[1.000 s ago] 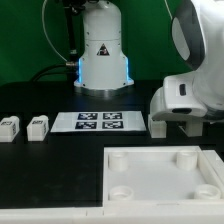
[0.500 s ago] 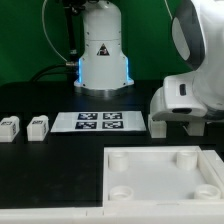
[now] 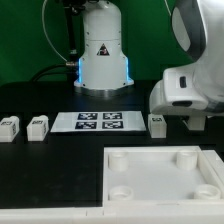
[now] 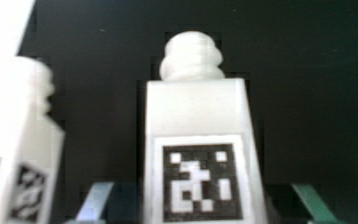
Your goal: Assemble one leg
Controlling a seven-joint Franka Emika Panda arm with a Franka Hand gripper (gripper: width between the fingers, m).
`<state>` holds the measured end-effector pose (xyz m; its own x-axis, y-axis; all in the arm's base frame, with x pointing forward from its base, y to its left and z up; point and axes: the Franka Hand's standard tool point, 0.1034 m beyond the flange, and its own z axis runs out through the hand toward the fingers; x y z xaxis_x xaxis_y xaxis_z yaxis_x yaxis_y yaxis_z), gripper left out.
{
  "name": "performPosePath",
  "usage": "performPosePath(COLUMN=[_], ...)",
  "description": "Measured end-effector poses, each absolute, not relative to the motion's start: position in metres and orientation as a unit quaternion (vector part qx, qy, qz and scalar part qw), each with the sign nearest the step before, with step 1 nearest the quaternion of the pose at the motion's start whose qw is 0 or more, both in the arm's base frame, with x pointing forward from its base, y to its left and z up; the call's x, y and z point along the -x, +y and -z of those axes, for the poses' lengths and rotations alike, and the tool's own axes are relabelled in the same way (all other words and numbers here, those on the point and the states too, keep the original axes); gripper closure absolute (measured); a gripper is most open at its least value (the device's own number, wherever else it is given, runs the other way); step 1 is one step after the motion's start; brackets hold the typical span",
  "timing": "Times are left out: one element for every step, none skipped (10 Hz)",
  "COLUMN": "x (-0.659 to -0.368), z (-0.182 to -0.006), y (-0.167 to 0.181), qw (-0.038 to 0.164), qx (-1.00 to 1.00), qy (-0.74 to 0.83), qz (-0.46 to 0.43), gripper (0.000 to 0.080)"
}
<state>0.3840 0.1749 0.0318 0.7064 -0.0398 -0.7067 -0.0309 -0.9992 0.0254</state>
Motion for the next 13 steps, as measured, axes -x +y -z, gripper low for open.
performPosePath(x=[-0.396, -0.399, -0.406, -0.409, -0.411, -0.413, -0.427, -0.442, -0.459, -0.478, -0.474, -0.476, -0.475], z=[-0.050, -0.072, -0.076, -0.074, -0.074, -0.078, -0.093, -0.114, -0.141, -0.161, -0.167, -0.166, -0.164], y=[0.171, 0.162, 0.163, 0.166, 0.168, 0.168, 0.164, 0.159, 0.154, 0.151, 0.149, 0.152, 0.155], qw=[0.003, 0.002, 0.000, -0.006, -0.012, -0.017, -0.020, -0.021, -0.024, -0.026, -0.028, -0.036, -0.044], qx=[-0.931, -0.929, -0.941, -0.956, -0.971, -0.981, -0.989, -0.992, -0.996, -0.999, -0.999, -0.996, -0.991], qy=[-0.017, -0.006, -0.011, -0.011, -0.011, -0.008, -0.004, 0.005, 0.008, 0.013, 0.006, 0.003, 0.002], qz=[0.364, 0.370, 0.337, 0.293, 0.238, 0.192, 0.149, 0.122, 0.090, 0.020, -0.019, -0.077, -0.126], gripper=[0.0509, 0.0509, 0.0509, 0.0509, 0.0509, 0.0509, 0.0509, 0.0509, 0.0509, 0.0509, 0.0509, 0.0509, 0.0509])
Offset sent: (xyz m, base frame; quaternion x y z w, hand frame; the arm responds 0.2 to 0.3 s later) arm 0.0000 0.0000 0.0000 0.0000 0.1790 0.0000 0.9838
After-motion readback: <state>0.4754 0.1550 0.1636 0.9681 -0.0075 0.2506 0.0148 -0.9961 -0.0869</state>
